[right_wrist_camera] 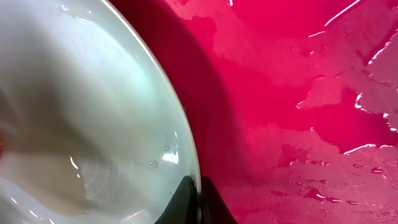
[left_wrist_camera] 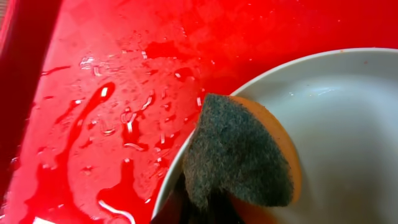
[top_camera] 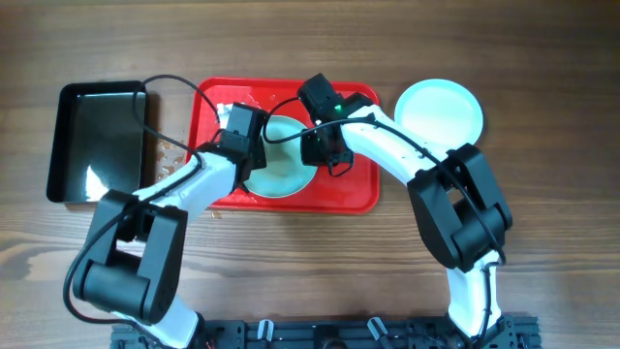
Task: Clean dirty plates on tray and stack at the side
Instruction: 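Scrub the last plate with the sponge in the left gripper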
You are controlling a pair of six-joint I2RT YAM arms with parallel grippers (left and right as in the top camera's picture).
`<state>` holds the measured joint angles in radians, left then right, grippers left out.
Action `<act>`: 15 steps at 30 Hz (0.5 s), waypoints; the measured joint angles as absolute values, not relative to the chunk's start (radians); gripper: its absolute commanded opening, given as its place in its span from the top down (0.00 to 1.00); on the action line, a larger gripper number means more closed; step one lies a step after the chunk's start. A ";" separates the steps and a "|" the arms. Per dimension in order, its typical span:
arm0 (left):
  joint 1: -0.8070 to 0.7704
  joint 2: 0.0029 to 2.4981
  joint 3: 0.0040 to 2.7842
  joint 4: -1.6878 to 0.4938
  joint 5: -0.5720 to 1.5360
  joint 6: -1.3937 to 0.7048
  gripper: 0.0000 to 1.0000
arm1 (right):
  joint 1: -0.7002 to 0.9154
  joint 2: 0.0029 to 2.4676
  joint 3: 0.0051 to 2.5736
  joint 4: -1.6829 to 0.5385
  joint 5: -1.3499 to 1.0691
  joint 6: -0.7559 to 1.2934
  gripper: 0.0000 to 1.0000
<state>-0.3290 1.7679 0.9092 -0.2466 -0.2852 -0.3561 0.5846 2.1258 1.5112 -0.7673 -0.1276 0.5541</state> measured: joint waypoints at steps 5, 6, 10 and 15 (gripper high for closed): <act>-0.318 1.658 0.895 -0.261 -0.315 -0.356 0.96 | 0.586 2.126 1.511 -0.788 -0.130 0.547 0.96; -0.314 1.628 0.894 -0.258 -0.309 -0.356 0.96 | 0.585 2.125 1.511 -0.789 -0.130 0.545 0.96; -0.307 1.576 0.895 -0.226 -0.233 -0.356 0.96 | 0.585 2.125 1.511 -0.788 -0.130 0.543 0.96; -0.307 1.625 0.895 -0.200 -0.078 -0.386 0.96 | 0.585 2.125 1.511 -0.788 -0.130 0.544 0.96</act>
<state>-0.3065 1.6249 0.8948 -0.2005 -0.0780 -0.3862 0.5854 2.1254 1.5112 -0.7883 -0.1299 0.5438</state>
